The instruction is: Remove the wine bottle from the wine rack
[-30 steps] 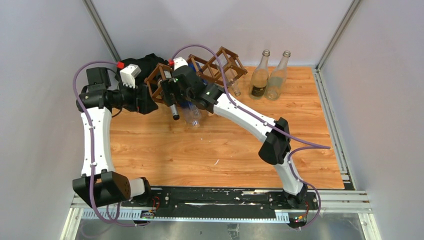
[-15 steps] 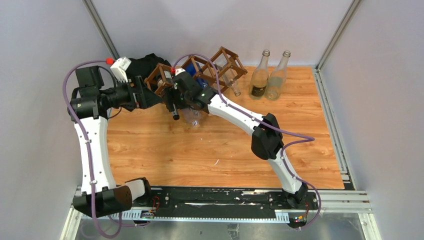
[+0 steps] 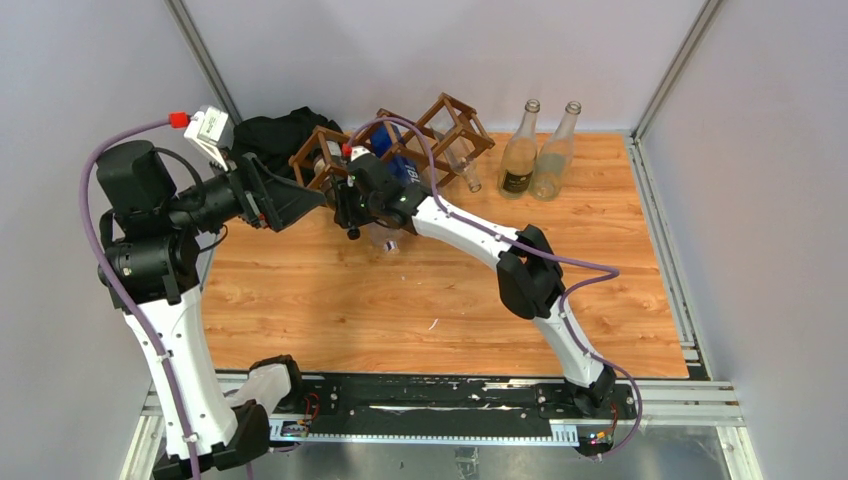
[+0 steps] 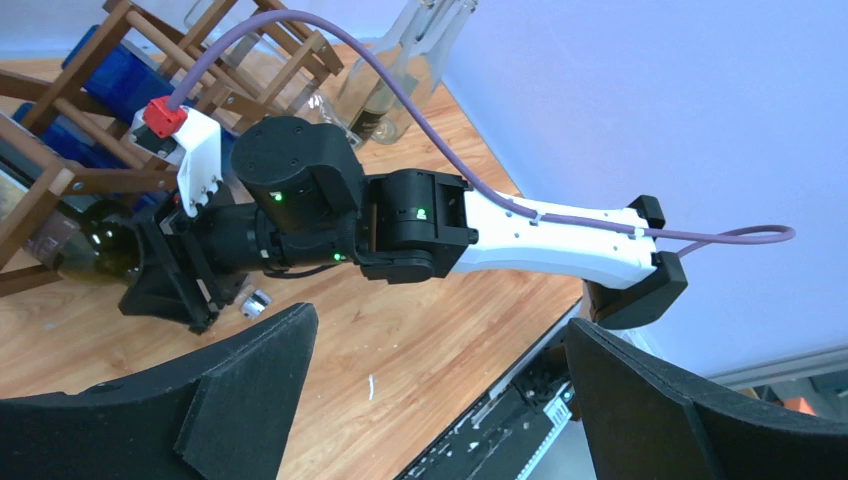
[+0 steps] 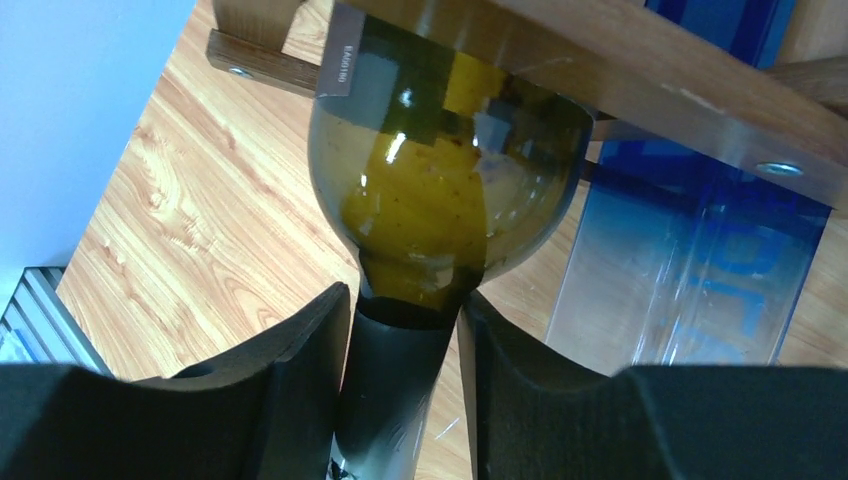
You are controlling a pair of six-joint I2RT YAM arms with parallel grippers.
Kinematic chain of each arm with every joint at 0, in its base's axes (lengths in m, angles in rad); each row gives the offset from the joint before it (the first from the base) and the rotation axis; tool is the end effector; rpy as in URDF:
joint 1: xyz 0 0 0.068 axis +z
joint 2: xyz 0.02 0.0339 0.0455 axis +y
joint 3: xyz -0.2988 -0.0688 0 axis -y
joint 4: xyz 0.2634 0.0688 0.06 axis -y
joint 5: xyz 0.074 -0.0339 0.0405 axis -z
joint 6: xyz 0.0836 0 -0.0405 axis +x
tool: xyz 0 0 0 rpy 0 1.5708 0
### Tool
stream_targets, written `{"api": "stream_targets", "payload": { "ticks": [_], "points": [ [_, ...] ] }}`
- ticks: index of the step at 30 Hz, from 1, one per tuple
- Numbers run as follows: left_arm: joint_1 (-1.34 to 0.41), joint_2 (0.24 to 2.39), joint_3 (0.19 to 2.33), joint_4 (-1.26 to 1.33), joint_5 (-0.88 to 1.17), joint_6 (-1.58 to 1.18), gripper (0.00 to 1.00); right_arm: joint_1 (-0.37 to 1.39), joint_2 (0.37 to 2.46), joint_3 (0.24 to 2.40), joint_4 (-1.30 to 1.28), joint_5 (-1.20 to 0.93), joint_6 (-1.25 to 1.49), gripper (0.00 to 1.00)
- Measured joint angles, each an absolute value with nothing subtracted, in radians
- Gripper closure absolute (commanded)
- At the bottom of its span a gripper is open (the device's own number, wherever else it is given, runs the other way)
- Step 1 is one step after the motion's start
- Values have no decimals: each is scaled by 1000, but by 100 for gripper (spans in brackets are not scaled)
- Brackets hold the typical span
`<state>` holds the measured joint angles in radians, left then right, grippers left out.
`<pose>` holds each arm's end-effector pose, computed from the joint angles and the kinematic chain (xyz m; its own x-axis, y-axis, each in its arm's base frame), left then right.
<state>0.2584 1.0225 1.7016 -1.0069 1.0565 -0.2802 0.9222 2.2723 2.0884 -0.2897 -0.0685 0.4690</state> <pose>0.1545 -0.0345 0.5436 -0.4848 -0.2688 -0.8323 0.5590 0.6367 -0.5312 0.3717 0.4998 0.2808 -0.6218 -0.0738 -0.7797 -0.6175 0.6586 0.4301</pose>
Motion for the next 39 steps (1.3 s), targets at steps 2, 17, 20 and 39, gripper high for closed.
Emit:
{"api": "stream_targets", "payload": {
  "ticks": [2,17,20,39],
  "points": [
    [258,1031,1702,-1003,1074,-293,0,922,2272,2079,-277,-67,478,57],
    [258,1056,1704,-999,1114,-323,0,920,2272,2070,-266,-60,514,100],
    [258,1068,1706,-999,1117,-323,0,918,2255,2025,-216,-67,526,100],
    [238,1085,1787,-996,1120,-346,0,908,1998,1619,-1,-221,661,100]
  ]
}}
